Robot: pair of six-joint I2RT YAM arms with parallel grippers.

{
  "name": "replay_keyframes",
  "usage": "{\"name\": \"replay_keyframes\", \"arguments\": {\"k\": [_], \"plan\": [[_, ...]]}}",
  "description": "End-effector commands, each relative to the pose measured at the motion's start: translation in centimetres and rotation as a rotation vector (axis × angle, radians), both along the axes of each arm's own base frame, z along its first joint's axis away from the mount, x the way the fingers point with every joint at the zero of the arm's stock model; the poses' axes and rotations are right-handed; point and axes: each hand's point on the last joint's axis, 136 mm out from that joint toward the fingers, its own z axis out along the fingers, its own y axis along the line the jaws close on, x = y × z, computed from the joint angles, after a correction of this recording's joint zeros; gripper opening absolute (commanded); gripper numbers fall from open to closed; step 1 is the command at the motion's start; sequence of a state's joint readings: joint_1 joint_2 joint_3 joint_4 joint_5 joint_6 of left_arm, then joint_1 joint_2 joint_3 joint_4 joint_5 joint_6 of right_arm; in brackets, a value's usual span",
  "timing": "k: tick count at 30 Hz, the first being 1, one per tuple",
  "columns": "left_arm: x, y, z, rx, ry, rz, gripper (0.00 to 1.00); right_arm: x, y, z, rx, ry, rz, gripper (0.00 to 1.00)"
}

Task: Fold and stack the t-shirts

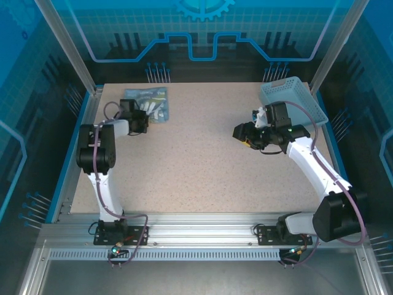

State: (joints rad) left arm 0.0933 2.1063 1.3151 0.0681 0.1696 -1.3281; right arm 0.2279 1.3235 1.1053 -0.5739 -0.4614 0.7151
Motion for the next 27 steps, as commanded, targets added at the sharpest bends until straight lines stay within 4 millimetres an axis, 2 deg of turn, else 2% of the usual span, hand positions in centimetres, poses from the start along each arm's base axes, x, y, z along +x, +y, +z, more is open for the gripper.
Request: {"name": "replay_keyframes", "arguments": {"k": [1, 4, 10, 13, 16, 17, 18, 19, 20, 23, 24, 25, 27], "plan": [[-0.9, 2.1, -1.8, 0.052, 0.088, -0.088, 0.00, -0.4, 0.8, 1.4, 0.028, -0.030, 0.031, 0.49], [-0.3, 4.2, -1.7, 0.035, 0.068, -0.055, 0.00, -0.5, 0.7, 1.1, 0.016, -0.023, 0.029, 0.49], [1.1, 6.4, -1.5, 0.019, 0.060, -0.003, 0.00, -0.5, 0.7, 0.5, -0.001, 0.000, 0.028, 0.49], [1.7, 6.7, -1.0, 0.008, 0.034, 0.006, 0.00, -0.4, 0.7, 0.5, -0.015, -0.001, 0.028, 0.49], [2.2, 5.9, -0.1, -0.012, 0.002, -0.014, 0.00, -0.3, 0.5, 0.6, -0.028, -0.006, 0.026, 0.49], [2.2, 5.7, 0.1, -0.012, -0.006, -0.019, 0.03, -0.3, 0.5, 0.6, -0.031, -0.008, 0.025, 0.50], [2.1, 5.6, 0.7, -0.010, -0.015, -0.024, 0.14, -0.2, 0.4, 0.7, -0.034, -0.015, 0.025, 0.52], [1.9, 5.6, 1.3, -0.004, -0.021, -0.022, 0.35, -0.2, 0.3, 0.7, -0.038, -0.020, 0.025, 0.54], [1.6, 5.6, 2.2, 0.010, -0.033, -0.027, 0.48, -0.1, 0.2, 0.8, -0.043, -0.024, 0.022, 0.56], [0.4, 4.9, 6.7, 0.100, -0.095, -0.088, 0.79, 0.3, -0.8, 1.3, -0.059, -0.051, -0.011, 0.66], [-0.2, 4.2, 8.7, 0.134, -0.128, -0.122, 0.96, 0.5, -1.5, 1.6, -0.066, -0.064, -0.035, 0.84], [-1.0, 3.6, 10.7, 0.164, -0.162, -0.149, 0.99, 0.6, -2.1, 1.7, -0.071, -0.075, -0.055, 1.00], [-3.4, 2.3, 14.6, 0.229, -0.230, -0.198, 0.99, 0.7, -3.8, 2.5, -0.110, -0.119, -0.101, 1.00]]}}
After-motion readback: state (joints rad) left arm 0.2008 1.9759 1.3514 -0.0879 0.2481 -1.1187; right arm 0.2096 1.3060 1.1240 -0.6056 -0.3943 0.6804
